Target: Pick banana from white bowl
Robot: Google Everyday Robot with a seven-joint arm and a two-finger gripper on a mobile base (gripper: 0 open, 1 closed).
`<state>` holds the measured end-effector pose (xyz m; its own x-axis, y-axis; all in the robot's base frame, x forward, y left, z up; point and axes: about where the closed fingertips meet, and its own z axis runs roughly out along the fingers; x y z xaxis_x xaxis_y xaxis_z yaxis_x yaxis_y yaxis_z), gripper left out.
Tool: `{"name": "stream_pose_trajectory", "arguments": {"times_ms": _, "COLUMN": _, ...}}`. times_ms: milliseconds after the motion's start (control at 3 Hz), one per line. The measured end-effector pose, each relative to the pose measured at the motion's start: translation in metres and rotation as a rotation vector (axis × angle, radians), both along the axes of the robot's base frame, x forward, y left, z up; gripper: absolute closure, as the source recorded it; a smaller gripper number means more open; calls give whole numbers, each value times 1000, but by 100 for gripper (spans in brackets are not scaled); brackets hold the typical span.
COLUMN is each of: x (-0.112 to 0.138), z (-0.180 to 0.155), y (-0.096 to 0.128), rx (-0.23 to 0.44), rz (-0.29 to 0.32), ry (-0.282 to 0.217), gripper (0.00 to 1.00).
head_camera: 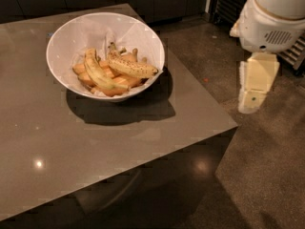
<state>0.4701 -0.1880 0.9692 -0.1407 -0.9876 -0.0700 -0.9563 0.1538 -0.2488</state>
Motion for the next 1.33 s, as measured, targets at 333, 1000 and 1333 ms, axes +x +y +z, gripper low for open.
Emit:
{"name": "stream_pose_trajectory", "arguments": {"times_ms": 333, "x": 3, "z": 3, "y": 1, "rx": 23, "rz": -4, "ry": -23, "gripper": 0}}
{"name": "stream_pose_trajectory", "arguments": {"times_ms": 1000, "x": 37, "z": 16, "y": 47, "rx": 84, "rz": 72, "ry": -7, "gripper": 0}}
{"name": "stream_pose_trajectory", "arguments": {"times_ms": 1333, "x": 37, "z": 16, "y": 47, "rx": 84, "rz": 72, "ry": -7, "gripper": 0}}
